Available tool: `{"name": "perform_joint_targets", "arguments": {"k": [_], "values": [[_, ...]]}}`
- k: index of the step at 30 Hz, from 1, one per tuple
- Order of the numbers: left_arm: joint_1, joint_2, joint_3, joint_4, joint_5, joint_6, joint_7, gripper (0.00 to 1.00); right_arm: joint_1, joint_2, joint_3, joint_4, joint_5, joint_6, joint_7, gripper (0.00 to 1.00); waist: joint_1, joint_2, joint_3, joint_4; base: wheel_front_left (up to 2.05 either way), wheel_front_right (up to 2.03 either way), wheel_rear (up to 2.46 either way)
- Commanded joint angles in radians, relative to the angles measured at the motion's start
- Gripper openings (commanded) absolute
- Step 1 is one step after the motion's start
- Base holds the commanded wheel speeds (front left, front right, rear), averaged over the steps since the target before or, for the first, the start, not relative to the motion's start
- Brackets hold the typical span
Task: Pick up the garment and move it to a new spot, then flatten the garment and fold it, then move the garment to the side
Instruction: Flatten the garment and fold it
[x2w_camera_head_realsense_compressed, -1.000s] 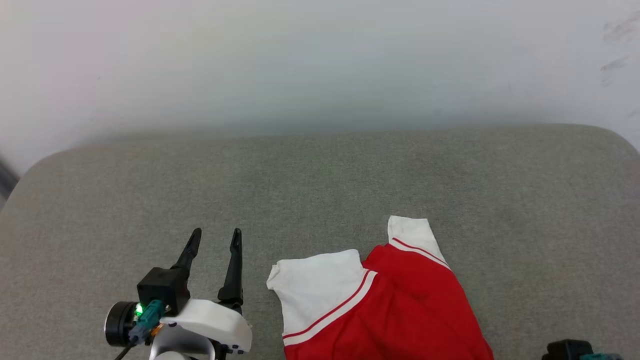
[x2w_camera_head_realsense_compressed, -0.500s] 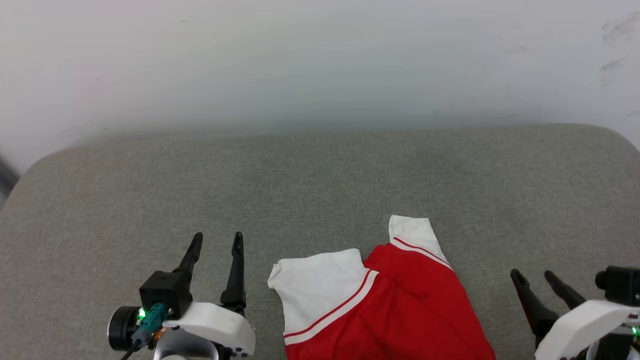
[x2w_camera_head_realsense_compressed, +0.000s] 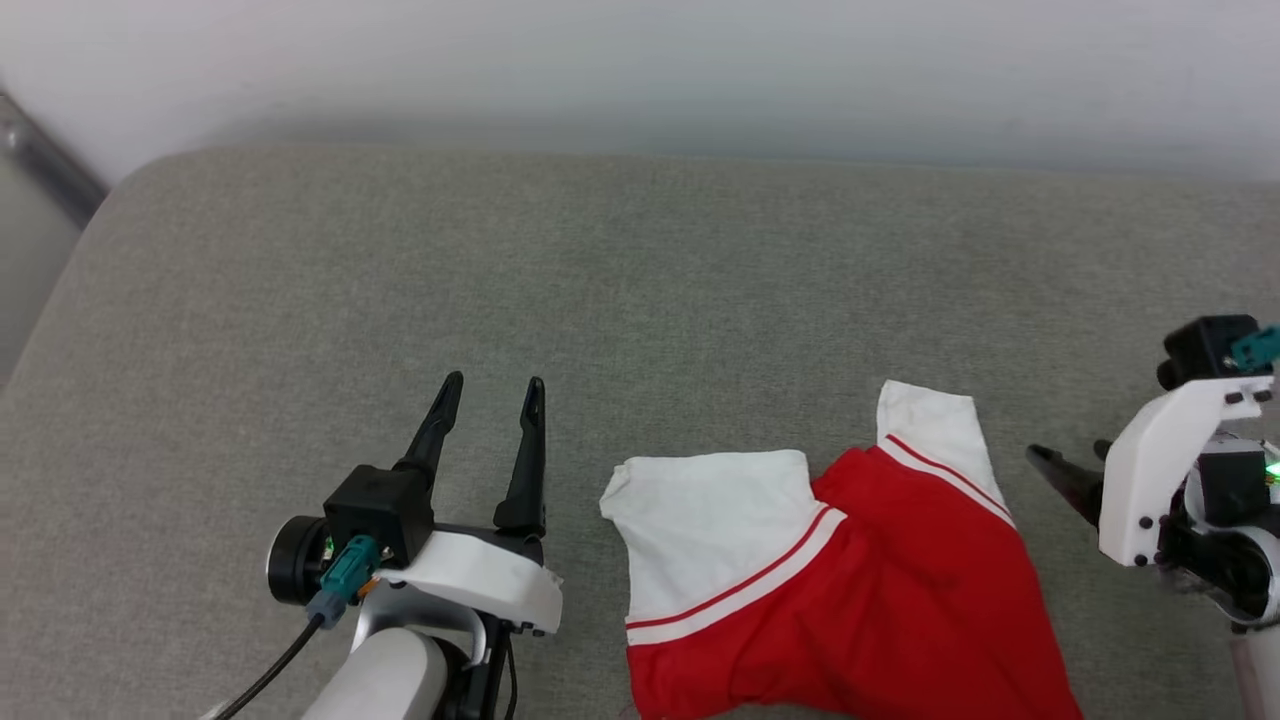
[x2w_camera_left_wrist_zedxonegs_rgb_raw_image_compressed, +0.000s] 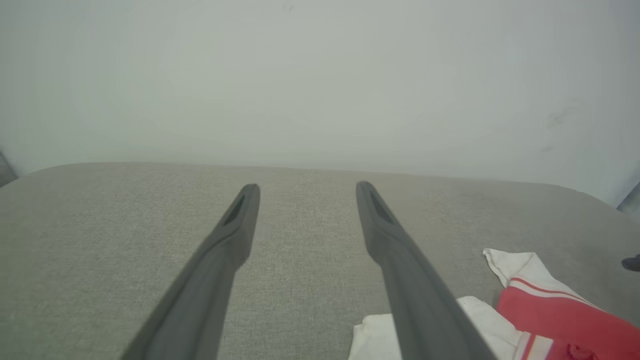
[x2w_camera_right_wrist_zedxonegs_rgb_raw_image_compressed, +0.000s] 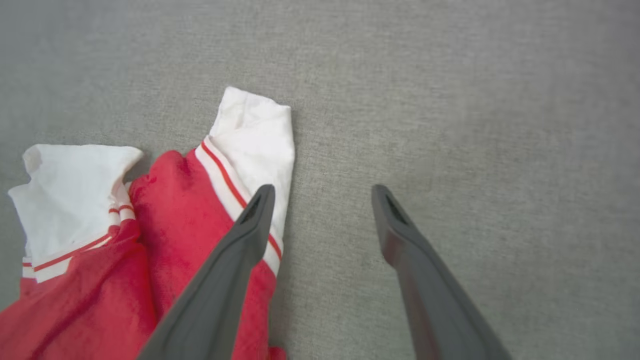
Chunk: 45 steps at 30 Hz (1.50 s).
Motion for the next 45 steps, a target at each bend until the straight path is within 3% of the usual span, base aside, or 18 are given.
{"name": "perform_joint_targets", "arguments": {"k": [1, 7, 15, 16, 18, 28, 34, 39, 45], "values": [[-0.021, -0.009, -0.003, 0.006, 0.006, -0.006, -0.007, 1.0, -0.032, -0.007, 0.011, 0.012, 0.013, 0.0, 0.041, 1.0, -0.0001, -0.0001, 0.037, 0.038, 0.0, 0.0, 0.0], [-0.062, -0.031, -0.011, 0.033, 0.014, -0.025, -0.022, 1.0, -0.101, -0.026, 0.064, 0.062, 0.018, 0.0, 0.2, 1.0, -0.0001, -0.0001, 0.084, 0.077, 0.0, 0.0, 0.0], [-0.077, -0.046, -0.01, 0.058, 0.019, -0.035, -0.033, 1.0, -0.123, -0.021, 0.091, 0.173, 0.026, 0.0, 0.236, 1.0, -0.0001, -0.0001, 0.113, 0.097, 0.0, 0.0, 0.0], [-0.078, -0.047, -0.01, 0.061, 0.019, -0.036, -0.035, 1.0, -0.117, -0.014, 0.095, 0.185, 0.034, 0.0, 0.239, 0.71, -0.0001, -0.0001, 0.113, 0.099, 0.0, 0.0, 0.0], [-0.076, -0.05, -0.008, 0.069, 0.018, -0.038, -0.035, 1.0, -0.116, -0.015, 0.112, 0.191, 0.042, 0.0, 0.227, 0.0, -0.0001, -0.0001, 0.111, 0.099, 0.0, 0.0, 0.0], [-0.034, -0.035, 0.006, 0.089, 0.011, -0.035, -0.038, 1.0, -0.182, -0.08, 0.144, 0.101, 0.036, 0.0, 0.066, 0.0, -0.0001, -0.0001, 0.041, 0.05, 0.0, 0.0, 0.0], [-0.003, -0.017, 0.013, 0.082, 0.004, -0.027, -0.031, 1.0, -0.136, -0.097, 0.04, 0.01, -0.024, 0.0, 0.014, 0.0, -0.0001, -0.0001, -0.017, -0.007, 0.0, 0.0, 0.0], [0.025, -0.005, 0.018, 0.073, -0.003, -0.016, -0.023, 1.0, 0.003, -0.053, -0.115, -0.03, -0.059, 0.0, 0.031, 0.0, -0.0001, -0.0001, -0.05, -0.05, 0.0, 0.0, 0.0], [0.049, 0.004, 0.011, 0.058, -0.01, -0.006, -0.005, 1.0, 0.207, 0.066, -0.293, 0.018, -0.089, 0.0, 0.001, 0.0, -0.0001, -0.0001, -0.074, -0.077, 0.0, 0.0, 0.0]]}}
